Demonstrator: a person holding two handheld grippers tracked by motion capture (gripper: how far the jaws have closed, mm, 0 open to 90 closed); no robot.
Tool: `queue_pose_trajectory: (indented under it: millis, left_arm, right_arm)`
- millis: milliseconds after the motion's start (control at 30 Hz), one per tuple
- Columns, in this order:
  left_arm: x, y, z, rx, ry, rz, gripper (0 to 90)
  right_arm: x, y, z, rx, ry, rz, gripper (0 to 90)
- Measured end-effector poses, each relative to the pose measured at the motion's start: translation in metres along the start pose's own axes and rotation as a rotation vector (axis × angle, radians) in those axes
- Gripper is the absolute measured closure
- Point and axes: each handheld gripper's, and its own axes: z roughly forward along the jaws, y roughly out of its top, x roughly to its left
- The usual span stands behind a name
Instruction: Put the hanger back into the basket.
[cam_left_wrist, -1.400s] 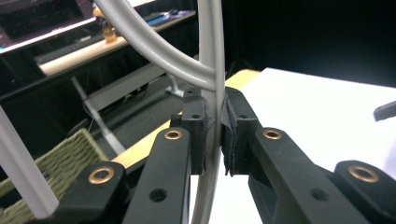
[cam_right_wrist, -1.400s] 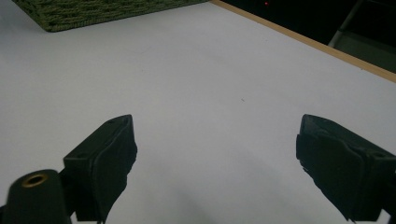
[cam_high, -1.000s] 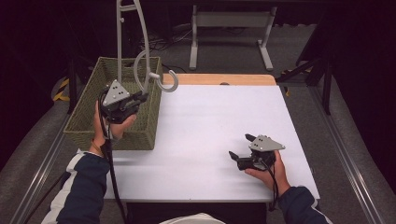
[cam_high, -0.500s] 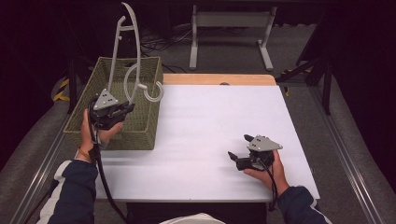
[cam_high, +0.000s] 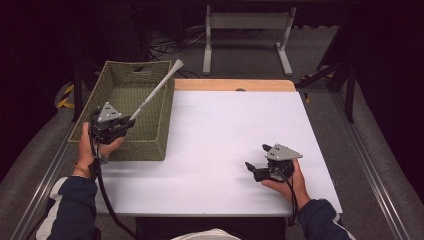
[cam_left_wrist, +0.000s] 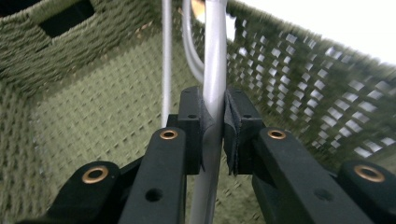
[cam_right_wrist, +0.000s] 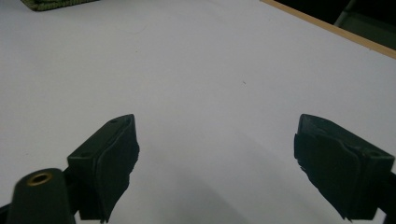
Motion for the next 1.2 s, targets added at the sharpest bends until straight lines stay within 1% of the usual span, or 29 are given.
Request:
queue_pose_trajectory:
  millis: [67,167,233,267,333,433,500,533,600,700,767,800,833,933,1000,1033,1100,1133,1200]
  left_arm:
    - [0.002,-0.001,-0.001,-0.004,0.006,-0.008,80.0]
    - [0.006,-0.004,-0.004,0.009,0.039,-0.034,80.0]
    - [0.01,-0.006,-0.005,0.005,0.039,-0.056,80.0]
    - [0.01,-0.006,-0.005,0.005,0.039,-0.056,80.1]
    - [0.01,-0.007,-0.007,0.023,0.057,-0.046,80.0]
    - [0.012,-0.008,-0.009,0.027,0.047,-0.054,79.9]
    - [0.012,-0.01,-0.009,0.029,0.052,-0.054,79.3]
    - [0.012,-0.011,-0.01,0.033,0.04,-0.056,79.0]
    - [0.012,-0.012,-0.01,0.033,0.036,-0.059,78.0]
    - [0.013,-0.017,-0.01,0.027,0.034,-0.075,75.6]
    - [0.013,-0.02,-0.011,0.008,0.032,-0.096,75.2]
    - [0.013,-0.02,-0.011,0.008,0.032,-0.096,74.7]
    - [0.014,-0.021,-0.011,-0.004,0.027,-0.093,74.7]
    - [0.013,-0.023,-0.013,-0.054,0.015,-0.103,73.0]
    - [0.01,-0.022,-0.015,-0.088,0.004,-0.107,67.5]
    - [0.009,-0.022,-0.015,-0.101,-0.002,-0.101,64.2]
    - [0.006,-0.021,-0.017,-0.127,-0.01,-0.09,63.1]
    - [0.003,-0.019,-0.018,-0.145,-0.011,-0.082,61.1]
    - [0.0,-0.018,-0.02,-0.179,-0.028,-0.063,57.2]
  right_arm:
    - [0.0,0.0,0.001,0.006,0.006,0.0,14.1]
    - [0.001,-0.001,0.001,0.013,0.014,-0.005,14.1]
    - [0.001,-0.001,0.001,0.02,0.014,-0.008,14.2]
    - [0.001,-0.001,0.001,0.02,0.014,-0.008,14.2]
    - [0.0,-0.001,0.002,0.025,0.016,-0.006,14.3]
    - [0.0,-0.001,0.002,0.03,0.019,-0.011,14.4]
    - [0.001,-0.001,0.002,0.034,0.021,-0.012,14.4]
    - [0.001,-0.001,0.003,0.035,0.022,-0.012,14.4]
    - [0.001,-0.001,0.003,0.039,0.022,-0.014,14.4]
    - [0.001,-0.001,0.003,0.038,0.023,-0.015,14.4]
    - [0.001,-0.001,0.002,0.036,0.021,-0.013,14.4]
    - [0.001,-0.001,0.002,0.036,0.021,-0.013,14.4]
    - [0.0,0.0,0.002,0.035,0.021,-0.011,14.5]
    - [0.0,0.0,0.001,0.027,0.016,-0.013,14.7]
    - [0.0,0.001,0.0,0.024,0.013,-0.01,14.7]
    - [0.0,0.001,-0.001,0.02,0.011,-0.011,14.7]
    - [0.0,0.001,-0.001,0.017,0.009,-0.011,14.8]
    - [-0.001,0.001,-0.002,0.016,0.008,-0.011,14.8]
    - [-0.001,0.001,-0.002,0.012,0.003,-0.015,14.8]
